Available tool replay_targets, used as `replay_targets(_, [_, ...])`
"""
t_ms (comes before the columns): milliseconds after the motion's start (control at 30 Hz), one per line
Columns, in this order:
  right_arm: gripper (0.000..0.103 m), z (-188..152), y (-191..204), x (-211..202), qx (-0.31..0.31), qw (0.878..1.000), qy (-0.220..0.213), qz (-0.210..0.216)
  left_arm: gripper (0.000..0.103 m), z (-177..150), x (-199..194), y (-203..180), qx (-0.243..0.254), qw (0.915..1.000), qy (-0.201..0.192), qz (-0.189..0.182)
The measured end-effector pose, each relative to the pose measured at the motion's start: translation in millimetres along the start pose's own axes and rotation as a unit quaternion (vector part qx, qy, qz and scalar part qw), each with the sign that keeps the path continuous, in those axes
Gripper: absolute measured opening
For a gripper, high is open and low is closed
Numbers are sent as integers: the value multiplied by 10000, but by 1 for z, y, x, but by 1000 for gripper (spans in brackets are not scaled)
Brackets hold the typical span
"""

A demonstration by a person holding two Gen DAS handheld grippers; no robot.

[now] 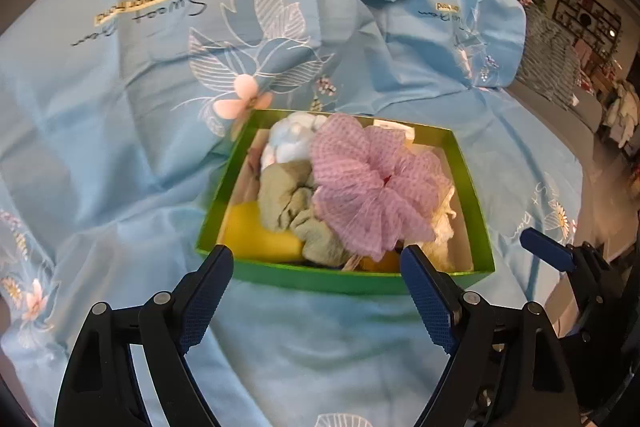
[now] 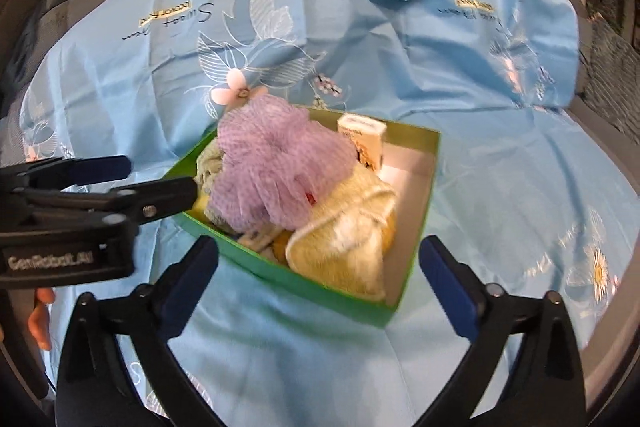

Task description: Organize soft objects

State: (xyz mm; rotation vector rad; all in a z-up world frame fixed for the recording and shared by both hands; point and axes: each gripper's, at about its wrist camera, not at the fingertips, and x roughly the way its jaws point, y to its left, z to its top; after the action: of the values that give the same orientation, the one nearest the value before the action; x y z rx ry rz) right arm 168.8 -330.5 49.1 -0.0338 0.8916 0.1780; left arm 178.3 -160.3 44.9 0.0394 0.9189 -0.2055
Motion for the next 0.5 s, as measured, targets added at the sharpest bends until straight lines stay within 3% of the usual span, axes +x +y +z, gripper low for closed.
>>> replay_targets(67, [102,-2,0,-1,71,9999,85,-67,88,-3,-4,1,-63,9999,8,81])
replay_targets(133, [102,-5,2,-2,122,9997,166,-134,98,-5,-8,2,-105,9999,39,117])
replay_targets(200, [102,-8,4,-5,142,9995,234,-181,102,-7,-14,1,-97,9998,10,147])
replay_targets(500, [102,-8,3,-12,637,9956,523,-453,102,-10,-33,3,-178,9998,82,95])
